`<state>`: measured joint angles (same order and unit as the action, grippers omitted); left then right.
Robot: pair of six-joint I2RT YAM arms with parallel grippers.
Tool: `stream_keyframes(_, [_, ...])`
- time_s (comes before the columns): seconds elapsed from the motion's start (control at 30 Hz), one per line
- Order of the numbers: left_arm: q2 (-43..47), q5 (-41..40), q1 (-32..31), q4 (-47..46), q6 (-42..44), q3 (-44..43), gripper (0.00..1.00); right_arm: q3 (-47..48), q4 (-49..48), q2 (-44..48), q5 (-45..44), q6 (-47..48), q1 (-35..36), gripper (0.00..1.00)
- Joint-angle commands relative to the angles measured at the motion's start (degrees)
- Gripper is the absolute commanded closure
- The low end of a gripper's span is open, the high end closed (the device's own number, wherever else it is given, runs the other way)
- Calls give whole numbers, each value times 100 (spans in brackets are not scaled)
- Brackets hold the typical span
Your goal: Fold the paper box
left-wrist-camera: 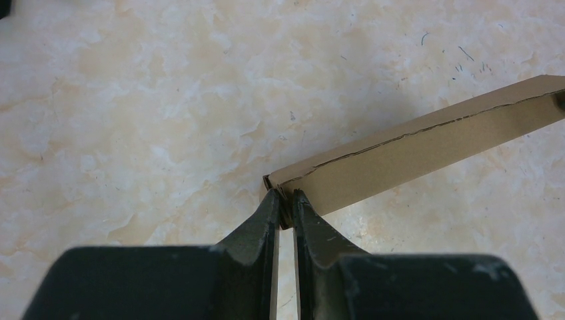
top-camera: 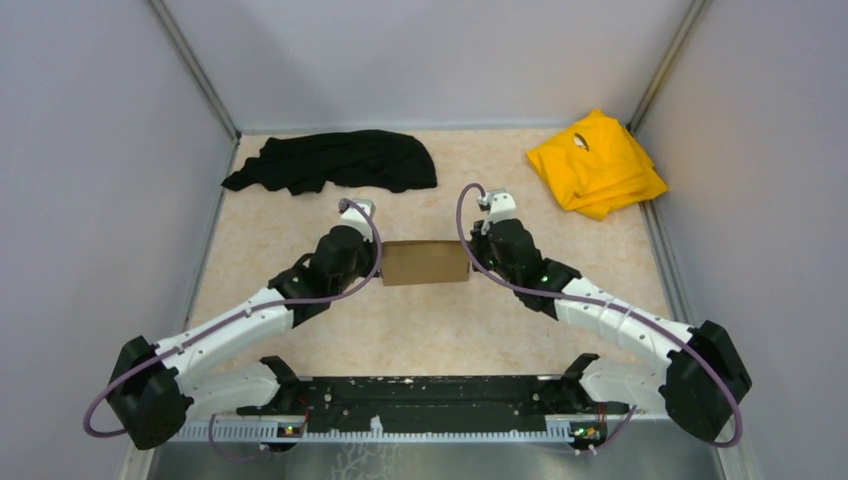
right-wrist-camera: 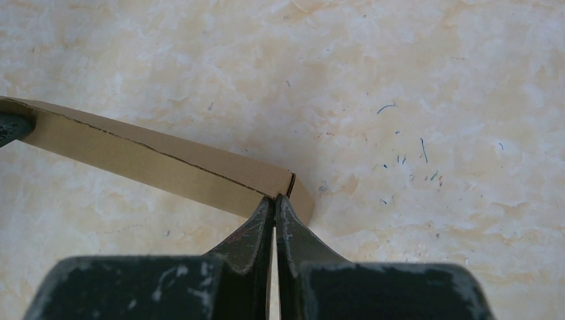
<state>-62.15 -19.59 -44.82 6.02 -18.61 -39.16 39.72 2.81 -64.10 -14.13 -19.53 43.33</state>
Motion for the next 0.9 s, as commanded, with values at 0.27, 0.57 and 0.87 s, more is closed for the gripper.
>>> stream_keyframes(0.27, [81,365,-234,193,-138,165,84,-158,10,33,657,-93,255,100])
stream_keyframes(0.57, [73,241,-238,281,-99,145,84,-167,22,35,671,-95,255,100])
stream_keyframes(0.87, [115,107,-240,372,-4,150,84,-184,27,54,675,-95,257,100])
